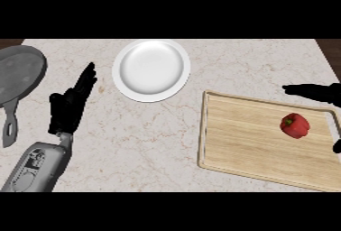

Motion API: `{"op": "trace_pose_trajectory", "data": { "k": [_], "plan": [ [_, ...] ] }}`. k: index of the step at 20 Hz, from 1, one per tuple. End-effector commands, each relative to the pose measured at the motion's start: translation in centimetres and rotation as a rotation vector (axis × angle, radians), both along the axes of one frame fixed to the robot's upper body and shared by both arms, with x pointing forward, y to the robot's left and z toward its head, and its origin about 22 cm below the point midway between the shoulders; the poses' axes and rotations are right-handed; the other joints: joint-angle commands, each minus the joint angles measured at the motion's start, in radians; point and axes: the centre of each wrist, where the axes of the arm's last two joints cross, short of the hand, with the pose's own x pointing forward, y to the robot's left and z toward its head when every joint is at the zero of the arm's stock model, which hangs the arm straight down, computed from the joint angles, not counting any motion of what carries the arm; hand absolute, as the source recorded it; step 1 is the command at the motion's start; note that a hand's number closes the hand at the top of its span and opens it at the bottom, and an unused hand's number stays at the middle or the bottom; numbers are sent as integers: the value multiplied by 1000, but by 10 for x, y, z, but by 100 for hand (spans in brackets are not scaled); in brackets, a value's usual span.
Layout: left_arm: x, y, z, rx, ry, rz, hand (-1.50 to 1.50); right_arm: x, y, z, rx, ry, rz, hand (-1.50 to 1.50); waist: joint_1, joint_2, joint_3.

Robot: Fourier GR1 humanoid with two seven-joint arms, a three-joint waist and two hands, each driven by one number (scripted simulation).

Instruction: Pick the bell pepper from the tray and place it in the plate

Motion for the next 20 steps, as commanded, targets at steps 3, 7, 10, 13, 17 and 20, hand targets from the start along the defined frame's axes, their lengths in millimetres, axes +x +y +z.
{"op": "trace_pose_trajectory", "data": {
  "k": [3, 7, 10, 13, 17, 20],
  "plan": [
    [-9, -1, -4, 9, -3, 7, 0, 2, 15, -33, -8, 94, 94, -150, -11, -4, 0],
    [-14, -4, -5, -1, -12, 1, 0, 7, 13, -59, -35, 116, 95, -150, -4, -3, 0],
    [15, 4, 4, 1, -7, 14, 0, 13, 23, -71, -29, 115, 108, -150, -12, 0, 0],
    [-2, 14, -3, -7, 7, 1, 0, 26, 23, -56, -37, 125, 111, -150, -8, -2, -1],
    [-4, -16, -8, -9, -3, 4, 0, 18, 26, -94, -51, 112, 121, -150, -9, -2, 0],
    [-11, 8, -6, -11, 0, -6, 0, 26, 13, -85, 2, 51, 105, 150, -4, -1, 0]
  ]
}}
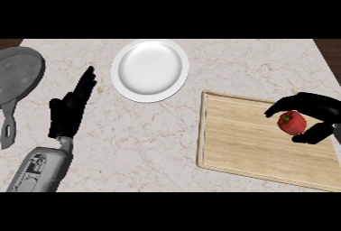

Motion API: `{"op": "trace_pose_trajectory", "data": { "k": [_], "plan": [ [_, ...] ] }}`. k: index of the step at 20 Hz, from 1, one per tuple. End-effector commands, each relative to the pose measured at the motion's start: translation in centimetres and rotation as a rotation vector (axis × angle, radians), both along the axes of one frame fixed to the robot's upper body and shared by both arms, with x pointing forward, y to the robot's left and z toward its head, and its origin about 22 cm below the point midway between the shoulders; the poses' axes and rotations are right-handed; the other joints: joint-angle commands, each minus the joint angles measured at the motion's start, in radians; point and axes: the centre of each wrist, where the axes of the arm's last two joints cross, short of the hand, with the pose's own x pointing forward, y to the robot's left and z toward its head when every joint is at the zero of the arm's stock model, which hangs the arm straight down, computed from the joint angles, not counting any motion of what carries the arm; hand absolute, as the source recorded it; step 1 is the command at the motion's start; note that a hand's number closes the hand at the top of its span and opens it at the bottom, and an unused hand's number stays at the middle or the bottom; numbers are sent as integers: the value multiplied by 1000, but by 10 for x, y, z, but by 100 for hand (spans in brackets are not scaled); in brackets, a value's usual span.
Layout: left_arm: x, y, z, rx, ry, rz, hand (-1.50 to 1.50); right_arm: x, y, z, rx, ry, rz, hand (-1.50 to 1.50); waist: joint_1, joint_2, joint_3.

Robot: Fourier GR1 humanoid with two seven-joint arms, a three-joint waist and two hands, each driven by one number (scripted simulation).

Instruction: Pick the bell pepper from the tray and place it in the plate

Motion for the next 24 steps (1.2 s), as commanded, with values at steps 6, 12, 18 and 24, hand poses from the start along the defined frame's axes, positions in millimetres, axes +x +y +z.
{"op": "trace_pose_trajectory", "data": {
  "k": [6, 12, 18, 24],
  "plan": [
    [0, 12, 13, 23, -4, 11, 0, 13, -2, 5, 119, -3, 40, 150, -4, -2, 0],
    [1, 0, 3, 11, 1, 7, 0, 16, 31, -35, -105, -60, -533, 150, -21, -8, -4],
    [-4, 20, -3, 11, 10, 42, 0, 36, 76, -20, -148, -223, -926, 150, -31, -21, -6],
    [-2, 11, 1, 5, 21, 42, 0, 50, 155, 52, 94, -605, -935, 150, -46, -27, -3]
  ]
}}
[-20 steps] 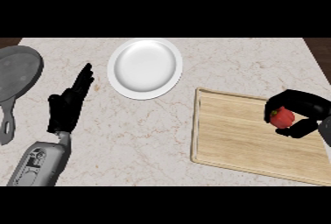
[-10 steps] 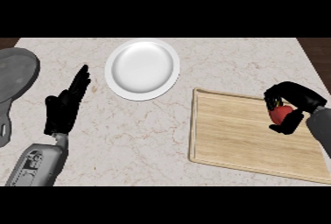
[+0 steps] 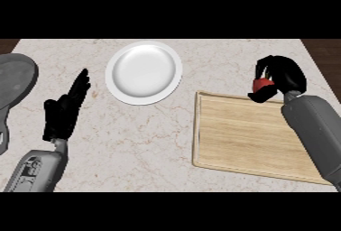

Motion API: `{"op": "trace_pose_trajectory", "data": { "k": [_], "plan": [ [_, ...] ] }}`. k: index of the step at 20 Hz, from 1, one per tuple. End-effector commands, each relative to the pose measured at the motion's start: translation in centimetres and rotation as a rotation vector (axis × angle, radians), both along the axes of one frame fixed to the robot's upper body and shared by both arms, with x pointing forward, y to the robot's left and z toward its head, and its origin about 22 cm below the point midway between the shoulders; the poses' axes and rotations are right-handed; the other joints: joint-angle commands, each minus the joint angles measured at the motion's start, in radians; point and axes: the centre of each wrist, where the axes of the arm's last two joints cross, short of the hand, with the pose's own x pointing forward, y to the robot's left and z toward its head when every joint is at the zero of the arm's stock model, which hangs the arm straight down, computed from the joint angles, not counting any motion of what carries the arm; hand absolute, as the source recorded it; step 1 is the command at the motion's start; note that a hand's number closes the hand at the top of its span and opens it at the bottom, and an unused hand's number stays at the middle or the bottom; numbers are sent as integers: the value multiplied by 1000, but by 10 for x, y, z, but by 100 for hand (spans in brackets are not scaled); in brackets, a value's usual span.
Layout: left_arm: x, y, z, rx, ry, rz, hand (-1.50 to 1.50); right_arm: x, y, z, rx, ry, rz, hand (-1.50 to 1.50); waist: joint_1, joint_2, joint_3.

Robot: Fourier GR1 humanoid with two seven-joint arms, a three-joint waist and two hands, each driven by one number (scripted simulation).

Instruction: Pick the bell pepper from the tray and place it in the plate

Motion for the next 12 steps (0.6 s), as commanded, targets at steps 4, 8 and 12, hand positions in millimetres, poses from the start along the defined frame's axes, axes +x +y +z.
{"op": "trace_pose_trajectory", "data": {
  "k": [4, 8, 12],
  "plan": [
    [1, 4, -2, 3, -30, 1, 0, -10, 86, 62, 88, -350, 47, 150, 10, 13, 6],
    [2, -5, -4, -10, -17, 0, 0, -29, 124, 84, 137, -388, 145, 150, 19, 18, 7],
    [-6, -15, 9, -10, -14, -50, 0, -24, 168, 92, 218, -311, 167, 150, 39, 21, 7]
  ]
}}
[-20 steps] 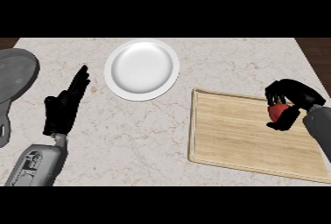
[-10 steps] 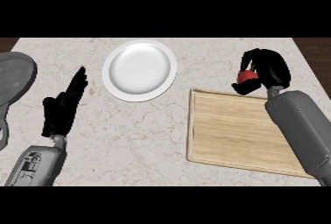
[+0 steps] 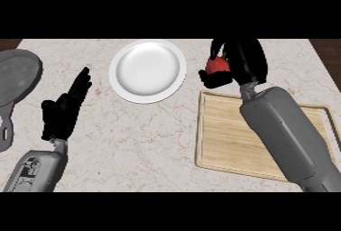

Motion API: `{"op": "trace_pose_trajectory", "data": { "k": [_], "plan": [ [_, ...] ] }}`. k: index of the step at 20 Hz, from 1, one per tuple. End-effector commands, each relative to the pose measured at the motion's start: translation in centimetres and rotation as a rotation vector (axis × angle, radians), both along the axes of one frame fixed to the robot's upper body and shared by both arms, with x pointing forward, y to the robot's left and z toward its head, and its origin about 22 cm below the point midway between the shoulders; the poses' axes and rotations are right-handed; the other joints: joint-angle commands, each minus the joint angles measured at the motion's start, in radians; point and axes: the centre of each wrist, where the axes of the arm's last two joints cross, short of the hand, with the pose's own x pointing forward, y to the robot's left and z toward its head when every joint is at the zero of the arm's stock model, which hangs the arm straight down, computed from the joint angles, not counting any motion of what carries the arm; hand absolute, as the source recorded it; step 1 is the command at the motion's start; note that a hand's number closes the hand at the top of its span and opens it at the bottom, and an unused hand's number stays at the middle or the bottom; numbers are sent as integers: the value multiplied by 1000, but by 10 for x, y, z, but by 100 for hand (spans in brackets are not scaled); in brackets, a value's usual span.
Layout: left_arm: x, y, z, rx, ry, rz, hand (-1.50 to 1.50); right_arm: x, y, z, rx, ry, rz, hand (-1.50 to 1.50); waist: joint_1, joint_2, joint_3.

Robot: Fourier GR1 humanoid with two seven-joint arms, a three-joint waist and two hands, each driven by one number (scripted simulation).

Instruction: Pick the bell pepper from the tray and place it in the plate

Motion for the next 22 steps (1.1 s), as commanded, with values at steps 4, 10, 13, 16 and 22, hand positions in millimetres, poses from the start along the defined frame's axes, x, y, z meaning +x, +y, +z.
{"op": "trace_pose_trajectory", "data": {
  "k": [4, 10, 13, 16, 22],
  "plan": [
    [-4, -8, -13, 1, -6, -25, 0, 13, 70, 20, 80, 77, 84, 150, 18, 9, 1],
    [14, -21, -2, -11, -5, -40, 0, 37, 106, 11, 103, 118, 106, 150, 40, 17, 1],
    [13, -16, 2, 1, -27, -59, 0, 42, 107, -18, 64, 134, 62, 150, 70, 24, 0],
    [17, -23, -7, -1, -21, -59, 0, 50, 112, -13, -70, 174, 43, 150, 60, 24, 0],
    [21, -41, 17, 0, -60, -125, 0, 56, 103, -29, 9, 295, -90, 150, 134, 36, 0]
  ]
}}
